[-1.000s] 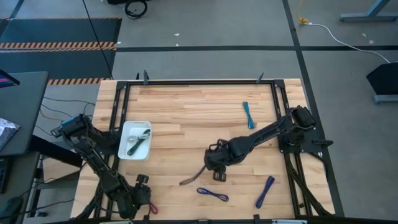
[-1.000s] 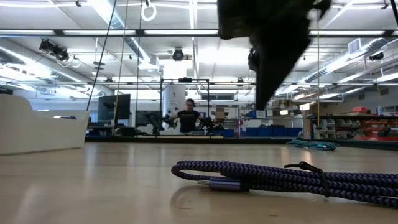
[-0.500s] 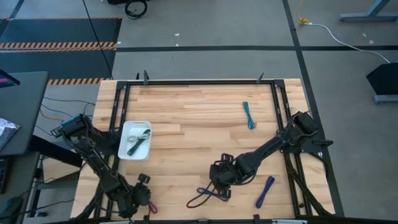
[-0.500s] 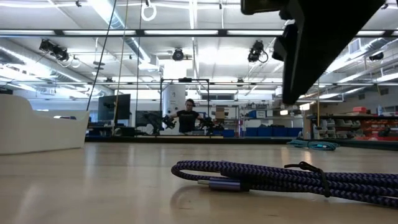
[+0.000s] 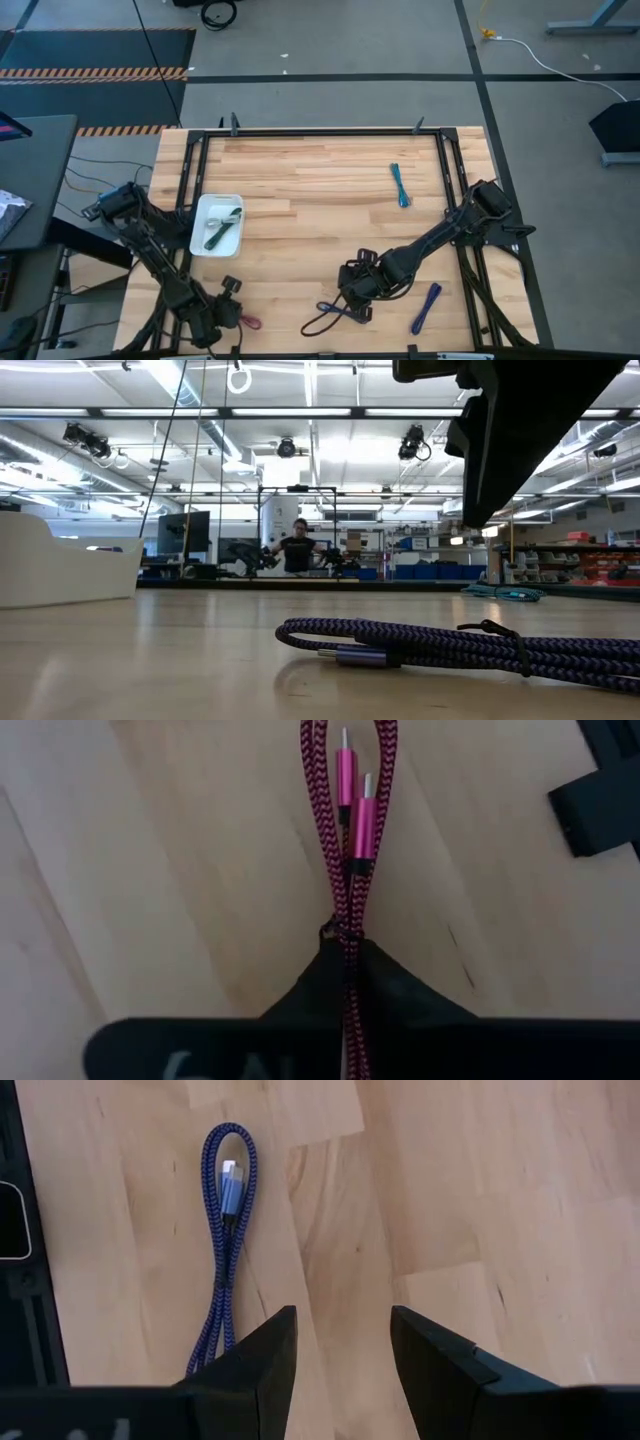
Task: Pick and place USB-C Cables
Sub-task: Put the pink charger cable into the white bin
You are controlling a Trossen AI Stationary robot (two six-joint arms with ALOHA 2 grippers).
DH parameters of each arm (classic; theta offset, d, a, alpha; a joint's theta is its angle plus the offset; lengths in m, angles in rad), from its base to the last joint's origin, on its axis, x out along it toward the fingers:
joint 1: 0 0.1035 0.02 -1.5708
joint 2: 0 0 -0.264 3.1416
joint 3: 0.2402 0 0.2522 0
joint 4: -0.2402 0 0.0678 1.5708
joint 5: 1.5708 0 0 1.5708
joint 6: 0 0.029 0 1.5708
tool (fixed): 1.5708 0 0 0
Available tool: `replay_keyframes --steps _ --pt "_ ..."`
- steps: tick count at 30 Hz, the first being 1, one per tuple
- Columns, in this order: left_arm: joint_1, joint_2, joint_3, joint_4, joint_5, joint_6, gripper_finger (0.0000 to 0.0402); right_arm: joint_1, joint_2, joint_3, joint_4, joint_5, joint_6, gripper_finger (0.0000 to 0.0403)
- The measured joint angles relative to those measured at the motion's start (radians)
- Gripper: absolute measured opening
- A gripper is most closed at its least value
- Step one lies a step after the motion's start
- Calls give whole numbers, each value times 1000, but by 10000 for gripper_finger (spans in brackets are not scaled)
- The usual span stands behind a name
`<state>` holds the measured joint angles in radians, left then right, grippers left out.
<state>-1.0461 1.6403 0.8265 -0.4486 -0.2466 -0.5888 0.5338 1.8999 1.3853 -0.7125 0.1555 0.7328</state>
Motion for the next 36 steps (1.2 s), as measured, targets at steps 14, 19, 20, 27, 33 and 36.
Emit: replay_keyframes --steps 14,19,20,27,33,36 --pt "120 -38 254 -437 -156 -37 17 -1 0 0 0 0 -46 168" --pt "180 -38 376 -741 -242 -286 18 -1 0 0 0 0 -48 168" --pt "199 -38 395 -820 -243 -374 18 0 0 0 0 0 -48 168" --pt "303 -67 410 -1115 -237 -673 16 0 0 0 0 19 -59 168" --pt "407 -172 290 -1120 -199 -701 15 2 0 0 1 26 -64 168" --pt "448 -246 217 -1118 -168 -743 15 2 0 0 1 27 -64 168"
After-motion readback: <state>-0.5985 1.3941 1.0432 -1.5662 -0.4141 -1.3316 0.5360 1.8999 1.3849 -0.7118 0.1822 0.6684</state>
